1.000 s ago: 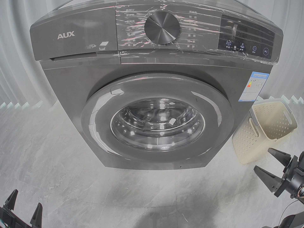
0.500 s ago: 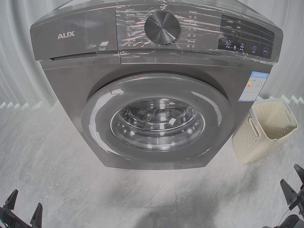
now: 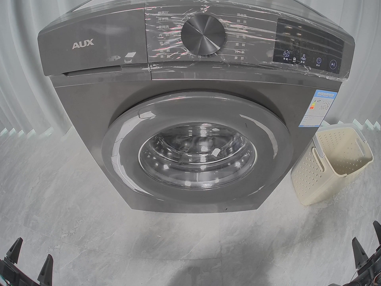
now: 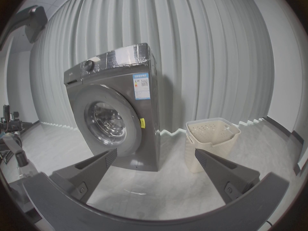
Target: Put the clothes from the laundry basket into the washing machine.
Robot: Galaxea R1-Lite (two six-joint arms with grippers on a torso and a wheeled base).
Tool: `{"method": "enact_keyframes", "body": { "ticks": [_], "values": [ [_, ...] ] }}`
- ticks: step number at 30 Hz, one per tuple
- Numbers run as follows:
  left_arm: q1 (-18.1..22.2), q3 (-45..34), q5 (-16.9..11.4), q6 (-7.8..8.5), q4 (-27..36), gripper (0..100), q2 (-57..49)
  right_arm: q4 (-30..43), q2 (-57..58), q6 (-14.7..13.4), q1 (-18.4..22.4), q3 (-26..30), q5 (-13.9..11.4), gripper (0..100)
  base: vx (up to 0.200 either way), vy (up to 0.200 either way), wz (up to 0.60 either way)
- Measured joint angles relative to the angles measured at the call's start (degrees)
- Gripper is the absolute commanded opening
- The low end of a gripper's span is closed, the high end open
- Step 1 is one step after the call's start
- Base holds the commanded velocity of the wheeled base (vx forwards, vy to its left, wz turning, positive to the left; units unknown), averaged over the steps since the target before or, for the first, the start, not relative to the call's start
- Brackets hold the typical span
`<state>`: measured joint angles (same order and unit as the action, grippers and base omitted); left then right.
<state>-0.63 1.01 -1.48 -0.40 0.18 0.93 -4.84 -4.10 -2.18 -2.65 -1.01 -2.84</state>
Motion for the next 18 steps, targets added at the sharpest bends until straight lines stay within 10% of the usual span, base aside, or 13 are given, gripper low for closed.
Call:
{"method": "enact_keyframes", "body": {
  "ticks": [7,18],
  "values": [
    [0.01,0.00,0.06,-0.57,0.00,100,0.00,5.30,2.56,1.67,2.01,0.00,4.51,100,0.000,0.000,0.00],
    [0.06,0.00,0.35,0.11,-0.05,100,0.00,5.30,3.35,2.29,2.40,0.00,2.55,100,0.000,0.000,0.00]
  ]
}}
